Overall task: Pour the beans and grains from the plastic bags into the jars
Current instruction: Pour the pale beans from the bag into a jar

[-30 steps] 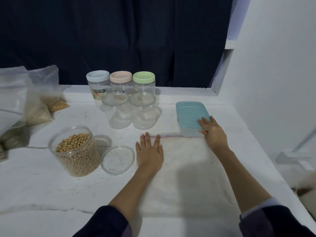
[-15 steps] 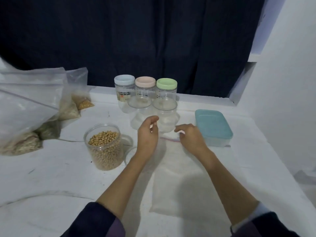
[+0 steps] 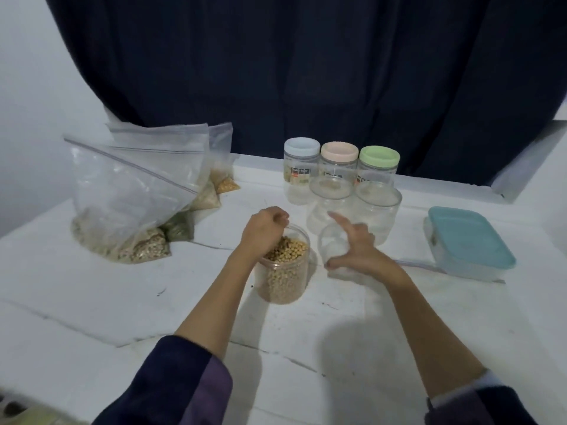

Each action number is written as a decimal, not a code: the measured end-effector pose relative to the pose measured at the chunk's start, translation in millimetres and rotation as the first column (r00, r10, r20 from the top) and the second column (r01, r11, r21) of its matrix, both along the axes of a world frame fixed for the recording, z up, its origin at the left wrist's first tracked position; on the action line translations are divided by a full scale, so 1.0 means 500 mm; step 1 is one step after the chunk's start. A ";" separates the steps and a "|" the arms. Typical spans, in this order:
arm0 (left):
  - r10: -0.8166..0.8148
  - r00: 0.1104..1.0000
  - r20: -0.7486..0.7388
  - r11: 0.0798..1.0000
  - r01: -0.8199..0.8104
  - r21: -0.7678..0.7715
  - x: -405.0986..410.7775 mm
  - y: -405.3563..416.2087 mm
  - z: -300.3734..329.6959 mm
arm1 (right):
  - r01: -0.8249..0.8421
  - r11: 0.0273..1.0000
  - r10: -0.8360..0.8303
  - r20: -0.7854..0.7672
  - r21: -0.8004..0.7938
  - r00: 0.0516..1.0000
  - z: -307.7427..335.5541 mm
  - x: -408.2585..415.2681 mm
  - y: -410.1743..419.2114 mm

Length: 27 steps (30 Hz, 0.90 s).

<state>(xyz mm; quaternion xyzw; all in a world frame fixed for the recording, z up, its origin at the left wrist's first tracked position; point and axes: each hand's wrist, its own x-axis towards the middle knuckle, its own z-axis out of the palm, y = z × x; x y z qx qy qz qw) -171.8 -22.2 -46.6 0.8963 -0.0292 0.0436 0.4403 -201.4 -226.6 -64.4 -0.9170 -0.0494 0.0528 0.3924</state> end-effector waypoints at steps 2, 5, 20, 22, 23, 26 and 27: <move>-0.019 0.997 -0.069 0.984 0.006 -0.178 0.001 0.007 0.004 | 0.112 0.927 -0.166 0.123 0.358 0.978 0.015 0.000 0.012; -0.037 0.986 -0.160 0.877 -0.045 -0.479 -0.007 0.029 0.004 | 0.177 0.469 -0.368 0.010 0.865 0.930 0.023 0.000 0.062; -0.227 0.968 -0.104 0.578 0.048 -0.814 -0.019 0.065 -0.065 | -0.068 0.579 -0.022 0.100 0.812 0.995 -0.048 -0.027 0.174; -0.233 0.972 -0.032 0.540 0.102 -0.836 -0.020 0.069 -0.073 | -0.044 0.539 -0.056 0.088 0.841 0.995 -0.048 -0.029 0.175; -0.235 0.972 -0.015 0.527 0.115 -0.842 -0.021 0.070 -0.076 | -0.033 0.522 -0.071 0.083 0.853 0.994 -0.052 -0.029 0.175; -0.248 0.969 0.020 0.536 0.155 -0.830 -0.022 0.073 -0.094 | -0.038 0.497 -0.089 0.094 0.867 0.992 -0.064 -0.024 0.173; -0.262 0.965 0.027 0.539 0.169 -0.825 -0.023 0.074 -0.102 | -0.044 0.490 -0.079 0.094 0.871 0.992 -0.068 -0.021 0.171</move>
